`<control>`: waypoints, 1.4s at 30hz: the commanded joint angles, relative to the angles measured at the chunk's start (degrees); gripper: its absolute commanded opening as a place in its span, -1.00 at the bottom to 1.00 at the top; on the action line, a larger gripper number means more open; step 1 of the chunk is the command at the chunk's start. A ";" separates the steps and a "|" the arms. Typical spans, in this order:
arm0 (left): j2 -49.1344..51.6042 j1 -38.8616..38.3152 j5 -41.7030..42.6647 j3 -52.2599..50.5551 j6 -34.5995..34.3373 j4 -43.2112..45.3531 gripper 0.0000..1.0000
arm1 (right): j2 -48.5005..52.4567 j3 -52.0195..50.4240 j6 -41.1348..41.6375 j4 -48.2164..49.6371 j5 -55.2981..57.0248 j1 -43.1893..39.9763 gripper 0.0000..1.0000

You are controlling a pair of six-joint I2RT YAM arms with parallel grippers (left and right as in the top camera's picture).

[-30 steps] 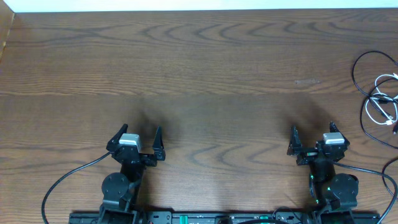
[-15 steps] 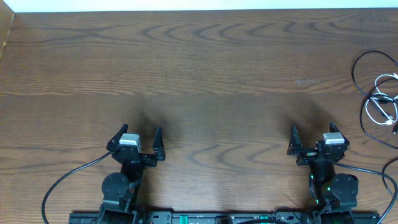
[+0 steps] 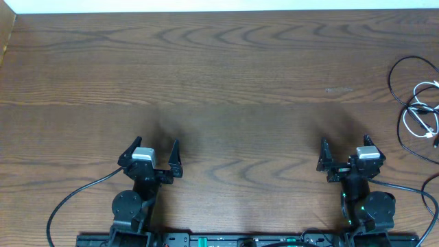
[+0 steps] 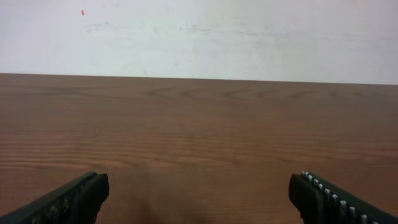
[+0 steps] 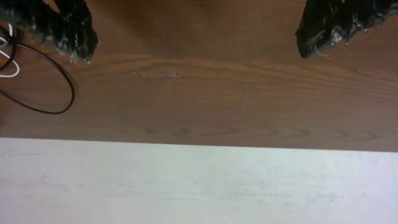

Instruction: Untangle cables

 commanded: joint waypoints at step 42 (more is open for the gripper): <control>-0.35 0.24 4.57 -0.72 -1.81 -1.92 0.96 | -0.37 -0.07 -0.63 -0.24 -0.31 -0.24 0.99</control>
